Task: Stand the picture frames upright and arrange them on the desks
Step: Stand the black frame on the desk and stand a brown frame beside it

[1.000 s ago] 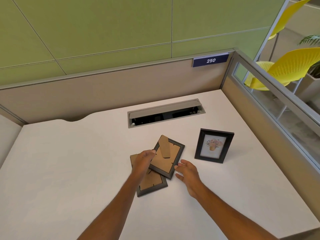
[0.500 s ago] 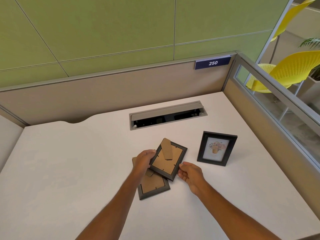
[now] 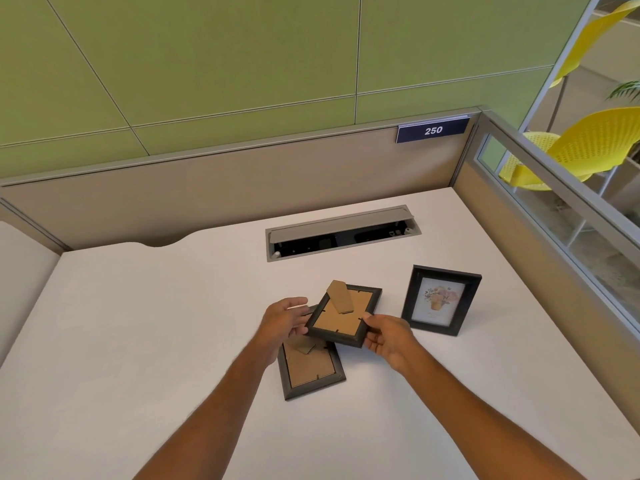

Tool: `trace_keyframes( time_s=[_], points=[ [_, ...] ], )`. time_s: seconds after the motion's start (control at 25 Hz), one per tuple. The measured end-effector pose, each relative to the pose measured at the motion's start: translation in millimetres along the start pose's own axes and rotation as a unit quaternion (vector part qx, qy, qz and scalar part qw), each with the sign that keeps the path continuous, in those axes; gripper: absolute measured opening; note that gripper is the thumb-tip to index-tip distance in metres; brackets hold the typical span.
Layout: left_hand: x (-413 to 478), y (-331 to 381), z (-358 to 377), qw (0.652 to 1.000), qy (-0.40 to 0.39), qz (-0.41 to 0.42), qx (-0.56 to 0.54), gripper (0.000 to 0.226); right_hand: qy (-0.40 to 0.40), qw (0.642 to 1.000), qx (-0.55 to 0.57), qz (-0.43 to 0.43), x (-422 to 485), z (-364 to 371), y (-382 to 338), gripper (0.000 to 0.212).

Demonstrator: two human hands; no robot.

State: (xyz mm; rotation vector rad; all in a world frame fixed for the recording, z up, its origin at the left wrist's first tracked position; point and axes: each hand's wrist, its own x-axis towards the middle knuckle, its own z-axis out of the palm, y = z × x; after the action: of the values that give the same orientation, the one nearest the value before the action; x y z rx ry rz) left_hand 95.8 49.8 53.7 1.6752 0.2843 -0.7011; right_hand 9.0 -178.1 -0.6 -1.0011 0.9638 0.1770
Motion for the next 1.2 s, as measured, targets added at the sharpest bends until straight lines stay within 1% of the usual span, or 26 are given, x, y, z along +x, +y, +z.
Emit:
trace_keyframes(
  time_s=[0.16, 0.28, 0.36, 0.48, 0.52, 0.6, 0.68, 0.8, 0.88, 0.96, 1.0, 1.08, 1.2],
  points=[
    [9, -16, -20, 0.996, -0.059, 0.065, 0.012, 0.056, -0.023, 0.999, 0.031, 0.012, -6, -5, -16, 0.031],
    [10, -21, -19, 0.986, -0.118, 0.108, 0.036, 0.06, -0.052, 0.997, 0.055, 0.022, -13, -6, -26, 0.03],
    [8, -18, -9, 0.981, -0.118, 0.145, 0.057, 0.053, -0.07, 0.995, 0.066, 0.028, -18, -5, -31, 0.029],
    [9, -10, 5, 0.973, -0.08, 0.209, 0.064, 0.04, -0.09, 0.991, 0.096, 0.036, -25, -3, -38, 0.029],
    [9, -8, 8, 0.972, -0.072, 0.217, 0.058, 0.035, -0.094, 0.989, 0.105, 0.037, -26, -3, -39, 0.031],
    [10, -5, 13, 0.974, -0.064, 0.213, 0.042, 0.028, -0.094, 0.99, 0.101, 0.042, -29, -4, -43, 0.043],
    [9, -2, 17, 0.977, -0.051, 0.204, 0.033, 0.024, -0.087, 0.993, 0.069, 0.046, -31, -8, -46, 0.054],
    [6, 3, 22, 0.98, -0.052, 0.192, 0.005, 0.023, -0.053, 0.998, 0.003, 0.027, -35, -19, -50, 0.051],
    [4, 6, 24, 0.982, -0.065, 0.177, -0.026, 0.024, -0.006, 0.998, -0.061, -0.017, -38, -23, -50, 0.052],
    [2, 7, 24, 0.982, -0.073, 0.168, -0.041, 0.023, 0.039, 0.986, -0.143, -0.073, -41, -22, -48, 0.056],
    [1, 7, 25, 0.983, -0.075, 0.165, -0.043, 0.021, 0.043, 0.978, -0.181, -0.092, -42, -21, -47, 0.058],
    [1, 5, 26, 0.983, -0.078, 0.159, -0.042, 0.02, 0.012, 0.971, -0.222, -0.094, -46, -17, -45, 0.062],
    [1, 3, 30, 0.983, -0.093, 0.154, -0.047, 0.022, -0.03, 0.975, -0.211, -0.069, -50, -17, -42, 0.065]
  ],
)
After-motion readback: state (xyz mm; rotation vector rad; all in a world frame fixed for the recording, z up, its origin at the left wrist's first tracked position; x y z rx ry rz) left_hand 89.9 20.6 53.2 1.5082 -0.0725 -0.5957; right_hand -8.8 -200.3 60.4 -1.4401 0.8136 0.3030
